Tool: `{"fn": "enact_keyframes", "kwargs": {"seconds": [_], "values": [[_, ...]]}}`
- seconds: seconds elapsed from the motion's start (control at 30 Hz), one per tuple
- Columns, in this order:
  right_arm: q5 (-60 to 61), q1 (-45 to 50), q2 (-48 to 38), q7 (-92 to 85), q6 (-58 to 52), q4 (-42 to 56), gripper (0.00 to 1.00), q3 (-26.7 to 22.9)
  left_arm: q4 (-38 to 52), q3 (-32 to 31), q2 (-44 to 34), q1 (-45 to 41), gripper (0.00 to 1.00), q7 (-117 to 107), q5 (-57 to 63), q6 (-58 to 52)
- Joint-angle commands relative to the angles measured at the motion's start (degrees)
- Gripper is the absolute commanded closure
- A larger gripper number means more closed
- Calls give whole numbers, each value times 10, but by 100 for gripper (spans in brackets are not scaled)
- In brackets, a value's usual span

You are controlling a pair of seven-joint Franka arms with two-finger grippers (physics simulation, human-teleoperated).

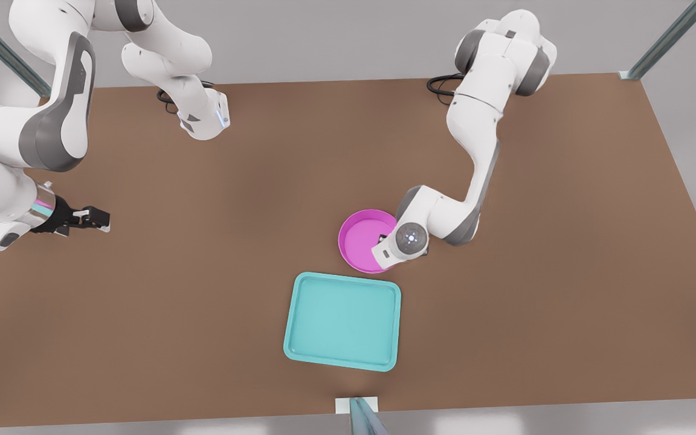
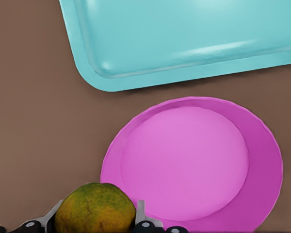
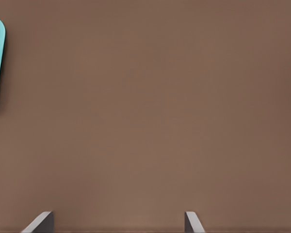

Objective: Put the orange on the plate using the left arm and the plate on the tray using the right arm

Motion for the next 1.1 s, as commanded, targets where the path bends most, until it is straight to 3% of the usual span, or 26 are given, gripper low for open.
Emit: {"fn": "enact_keyframes", "kwargs": {"seconds": [0.0,0.07,0.1,0.2,0.27,0.3,0.37,0.4,0.47,0.53,0.57,0.63,0.77,0.9,1.07], "values": [[2,0,0,-3,-1,-2,0,0,1,-6,8,-4,40,-253,-7,-19],[2,0,0,-3,-1,-2,0,0,-2,-20,10,-4,21,-253,-8,-27],[2,0,0,-2,-1,-2,0,0,-5,-25,10,-4,0,-253,-8,-28],[2,0,1,1,-1,-2,0,0,1,-14,-29,3,0,-243,-6,-125],[2,3,2,0,-3,-12,0,0,14,92,-155,29,0,-181,-29,-202],[3,13,36,-4,-21,-13,0,8,28,149,-182,30,0,-99,-31,-230],[83,89,142,2,-19,0,0,21,81,225,-186,31,0,33,-30,-312],[135,94,167,-6,4,2,0,22,101,230,-183,51,0,55,-26,-347],[209,55,223,-97,10,6,0,23,138,214,-200,96,0,54,-23,-376],[300,58,179,-76,88,-113,0,23,32,44,-298,201,0,90,77,-260],[331,80,130,-56,198,-218,0,38,-14,39,-337,230,0,92,41,-222],[437,170,130,22,326,-283,0,38,-45,41,-350,230,0,92,49,-217],[524,302,164,58,529,-292,0,38,-29,62,-333,231,0,87,47,-243],[540,374,207,156,613,-251,0,39,-29,82,-332,231,0,96,45,-244],[563,391,261,205,635,-186,0,45,-29,89,-326,232,0,97,43,-244]]}}
